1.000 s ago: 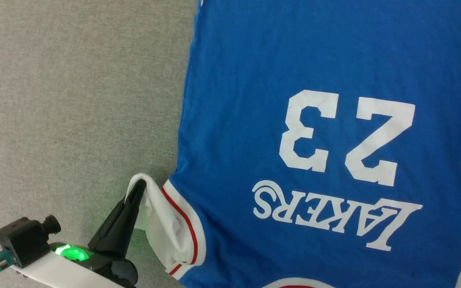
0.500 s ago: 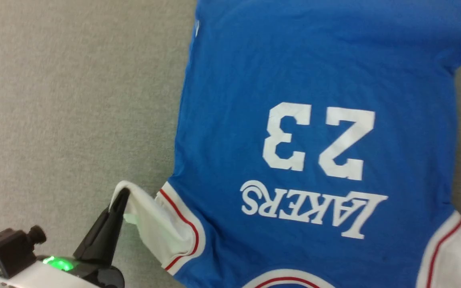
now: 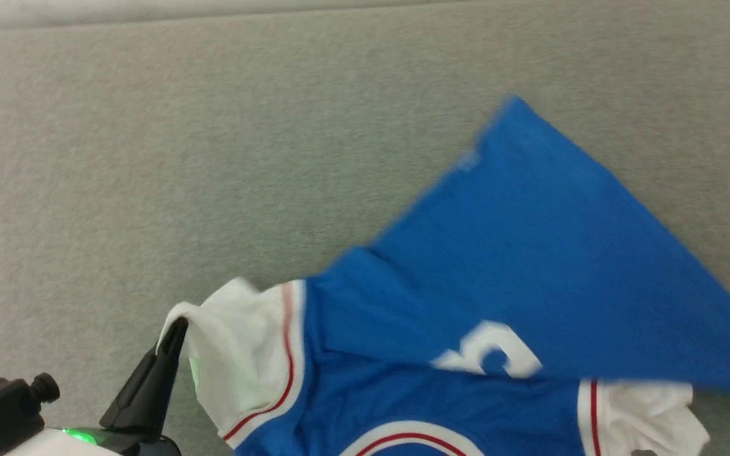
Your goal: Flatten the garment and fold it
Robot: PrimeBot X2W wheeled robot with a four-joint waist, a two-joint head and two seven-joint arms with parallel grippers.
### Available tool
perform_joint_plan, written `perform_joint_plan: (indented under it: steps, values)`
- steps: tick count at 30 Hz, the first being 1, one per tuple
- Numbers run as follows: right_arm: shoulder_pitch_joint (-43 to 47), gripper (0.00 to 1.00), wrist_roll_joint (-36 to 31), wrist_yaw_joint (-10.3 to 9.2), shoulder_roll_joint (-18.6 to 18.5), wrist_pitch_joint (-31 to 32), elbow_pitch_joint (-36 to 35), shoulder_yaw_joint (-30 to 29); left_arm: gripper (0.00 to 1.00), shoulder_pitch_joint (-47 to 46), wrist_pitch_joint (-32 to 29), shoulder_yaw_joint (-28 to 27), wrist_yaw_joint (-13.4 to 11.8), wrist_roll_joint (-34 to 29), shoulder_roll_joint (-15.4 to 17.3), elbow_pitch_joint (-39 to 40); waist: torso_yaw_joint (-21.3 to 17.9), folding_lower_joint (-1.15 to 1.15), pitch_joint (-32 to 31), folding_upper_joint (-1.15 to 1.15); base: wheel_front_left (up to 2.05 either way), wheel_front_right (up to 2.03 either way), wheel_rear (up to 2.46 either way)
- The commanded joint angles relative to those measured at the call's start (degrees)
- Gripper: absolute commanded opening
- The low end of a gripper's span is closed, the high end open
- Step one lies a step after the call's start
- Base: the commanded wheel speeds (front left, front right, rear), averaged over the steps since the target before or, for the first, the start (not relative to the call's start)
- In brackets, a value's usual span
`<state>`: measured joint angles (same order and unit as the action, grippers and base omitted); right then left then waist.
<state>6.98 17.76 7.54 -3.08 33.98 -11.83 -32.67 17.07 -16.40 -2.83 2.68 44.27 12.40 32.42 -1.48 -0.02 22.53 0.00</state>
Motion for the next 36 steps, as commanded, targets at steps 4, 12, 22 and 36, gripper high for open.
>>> perform_joint_plan:
  steps: [4,12,22,36]
  values:
    - [6.28,0.0,2.98,-0.05,0.16,-3.83,5.67,-1.0,0.0,1.23,0.1,-1.04,-0.71,-0.29,0.37,0.29,-4.05,0.02,-2.34,0.0,0.0,0.0,0.0]
    - [3.59,1.0,4.06,-0.05,0.19,-14.06,13.7,5.56,0.0,1.52,-1.12,-0.93,-1.03,-0.21,1.18,0.76,-5.67,0.02,-5.05,0.0,0.0,0.0,0.0]
    - [-4.69,1.0,2.45,-0.05,-4.67,-3.9,-15.2,10.01,0.0,1.9,-0.9,0.5,-0.63,-0.12,0.74,1.18,-1.89,0.02,-5.39,0.0,0.0,0.0,0.0]
    - [-27.33,1.0,-0.87,-0.05,-14.87,6.88,5.92,28.57,0.0,-3.35,0.22,4.03,1.27,-0.28,0.21,-1.33,6.63,0.02,2.03,0.0,0.0,0.0,0.0]
